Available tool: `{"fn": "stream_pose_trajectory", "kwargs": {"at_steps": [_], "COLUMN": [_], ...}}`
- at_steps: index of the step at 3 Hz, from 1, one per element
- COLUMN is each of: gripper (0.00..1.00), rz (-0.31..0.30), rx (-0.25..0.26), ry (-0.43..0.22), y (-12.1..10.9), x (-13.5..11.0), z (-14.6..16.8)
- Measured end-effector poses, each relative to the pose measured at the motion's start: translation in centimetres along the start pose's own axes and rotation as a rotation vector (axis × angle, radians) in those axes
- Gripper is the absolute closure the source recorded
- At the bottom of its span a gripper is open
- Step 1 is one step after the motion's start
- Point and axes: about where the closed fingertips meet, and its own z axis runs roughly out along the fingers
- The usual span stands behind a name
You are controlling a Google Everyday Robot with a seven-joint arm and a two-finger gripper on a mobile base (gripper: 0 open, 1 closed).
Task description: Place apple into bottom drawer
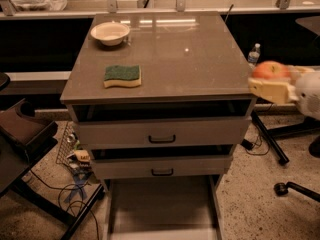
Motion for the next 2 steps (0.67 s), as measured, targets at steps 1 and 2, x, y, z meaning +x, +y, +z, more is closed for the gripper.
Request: {"fn": "stream_pose_trajectory", "kwargs": {"at_steps": [1,2], "gripper": [1.00,1.00], "rz": [0.020,0.020], "rx": [-0.059,-0.059], "ry": [0.042,0.042], "y": [-0.27,-0.27], "x": [4.49,4.49], "z": [-1.65,-1.65]}}
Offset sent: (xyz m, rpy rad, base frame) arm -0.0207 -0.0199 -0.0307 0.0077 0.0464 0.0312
